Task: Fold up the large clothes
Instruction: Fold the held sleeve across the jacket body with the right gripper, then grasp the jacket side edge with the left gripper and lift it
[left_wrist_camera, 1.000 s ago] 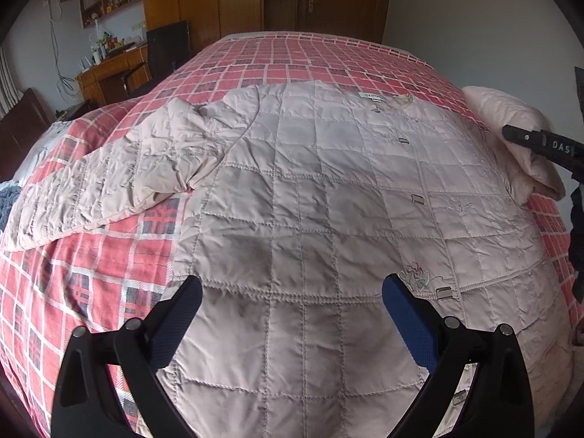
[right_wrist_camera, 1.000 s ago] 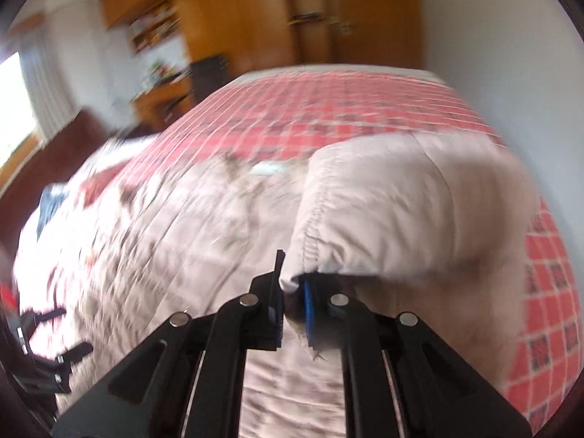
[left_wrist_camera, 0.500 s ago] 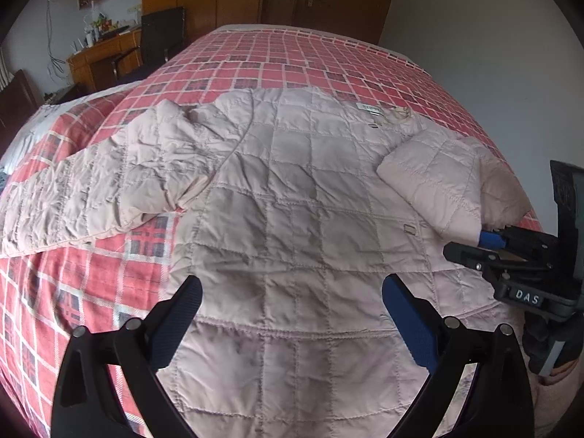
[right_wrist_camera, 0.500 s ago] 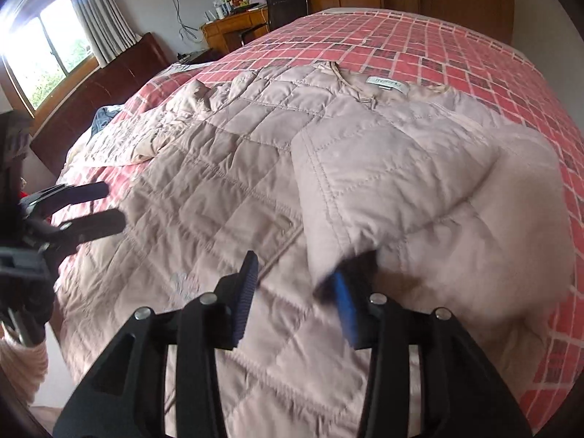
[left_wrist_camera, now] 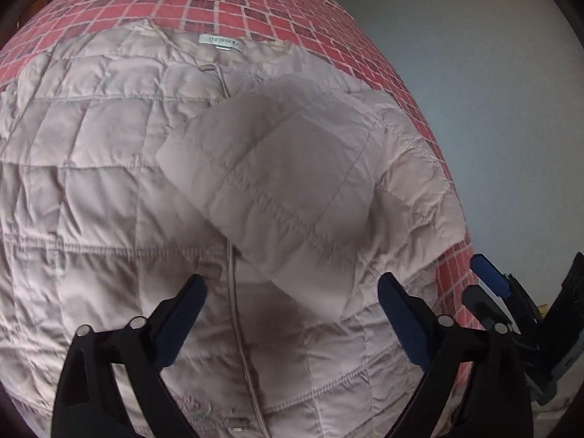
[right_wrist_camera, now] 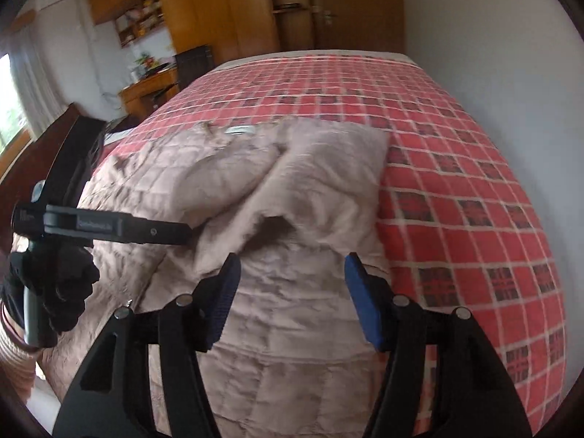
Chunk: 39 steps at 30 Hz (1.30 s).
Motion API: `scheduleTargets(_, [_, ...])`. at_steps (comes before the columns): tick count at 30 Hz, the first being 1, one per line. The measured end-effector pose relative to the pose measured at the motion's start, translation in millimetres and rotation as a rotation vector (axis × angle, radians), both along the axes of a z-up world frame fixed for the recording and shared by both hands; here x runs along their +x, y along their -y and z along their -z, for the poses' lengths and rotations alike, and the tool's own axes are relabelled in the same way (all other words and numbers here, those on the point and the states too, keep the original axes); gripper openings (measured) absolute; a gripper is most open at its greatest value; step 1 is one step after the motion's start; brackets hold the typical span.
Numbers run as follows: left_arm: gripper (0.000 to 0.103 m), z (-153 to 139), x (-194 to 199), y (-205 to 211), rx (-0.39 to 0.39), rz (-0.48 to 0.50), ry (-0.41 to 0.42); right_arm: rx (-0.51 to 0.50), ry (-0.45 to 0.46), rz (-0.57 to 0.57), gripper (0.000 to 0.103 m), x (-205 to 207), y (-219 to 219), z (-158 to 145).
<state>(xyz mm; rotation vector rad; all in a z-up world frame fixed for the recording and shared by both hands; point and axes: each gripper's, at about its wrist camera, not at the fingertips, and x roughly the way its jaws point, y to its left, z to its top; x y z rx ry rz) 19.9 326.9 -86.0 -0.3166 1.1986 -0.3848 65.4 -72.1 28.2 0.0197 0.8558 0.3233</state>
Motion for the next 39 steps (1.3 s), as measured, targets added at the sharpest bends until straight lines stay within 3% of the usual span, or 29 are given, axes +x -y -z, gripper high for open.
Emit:
scheduleTargets(4, [0.033,-2.3,16.2,4.6,0.02,-0.011,0.044,0.037,-0.045,0.124,0.059,20.3,25.2,12.8])
scheduleTargets(5, [0.025,-6.9,18.6,2.8,0.027,-0.014,0.067,0.067,-0.066,0.133,0.059,26.3,27.2,17.0])
scheduleTargets(7, [0.021,-18.4,21.5,-5.9,0.041,-0.026,0.127,0.156,-0.113,0.137,0.059,39.6,37.1,21.3])
scheduleTargets(12, [0.021,-44.1,24.3,-45.0,0.073,-0.072,0.283,0.245,-0.159,0.09,0.059,77.2,32.6,24.3])
scheduleTargets(16, [0.029,-20.8,31.7,-70.9,0.13,-0.094,0.237,0.23,-0.274,0.053,0.058,114.8,12.5,51.0])
scheduleTargets(19, [0.045,-3.1,33.0,-84.3,0.135,-0.105,0.2,0.17,-0.314,0.06,0.058,127.2,1.6,65.9])
scheduleTargets(23, [0.064,-8.5,20.6,-97.3,0.137,-0.123,0.224,0.122,-0.262,0.046,0.058,121.4,-2.5,51.6])
scheduleTargets(27, [0.078,-34.7,1.3,-98.6,0.251,-0.136,0.356,0.153,-0.193,0.059,0.06,110.6,5.4,33.1])
scheduleTargets(31, [0.086,-49.6,10.4,-61.3,0.379,-0.044,0.415,0.18,-0.173,0.083,0.06,113.3,9.0,37.5])
scheduleTargets(36, [0.082,-30.1,38.5,-4.4,0.586,0.034,0.41,0.182,-0.193,0.083,0.061,117.7,6.6,57.7])
scheduleTargets(38, [0.05,-22.0,47.3,3.7,0.602,0.048,0.392,0.175,-0.177,0.075,0.062,115.1,4.4,56.5])
scheduleTargets(39, [0.044,-20.2,51.8,2.3,0.581,0.042,0.376,0.177,-0.168,0.07,0.064,114.0,3.9,56.3])
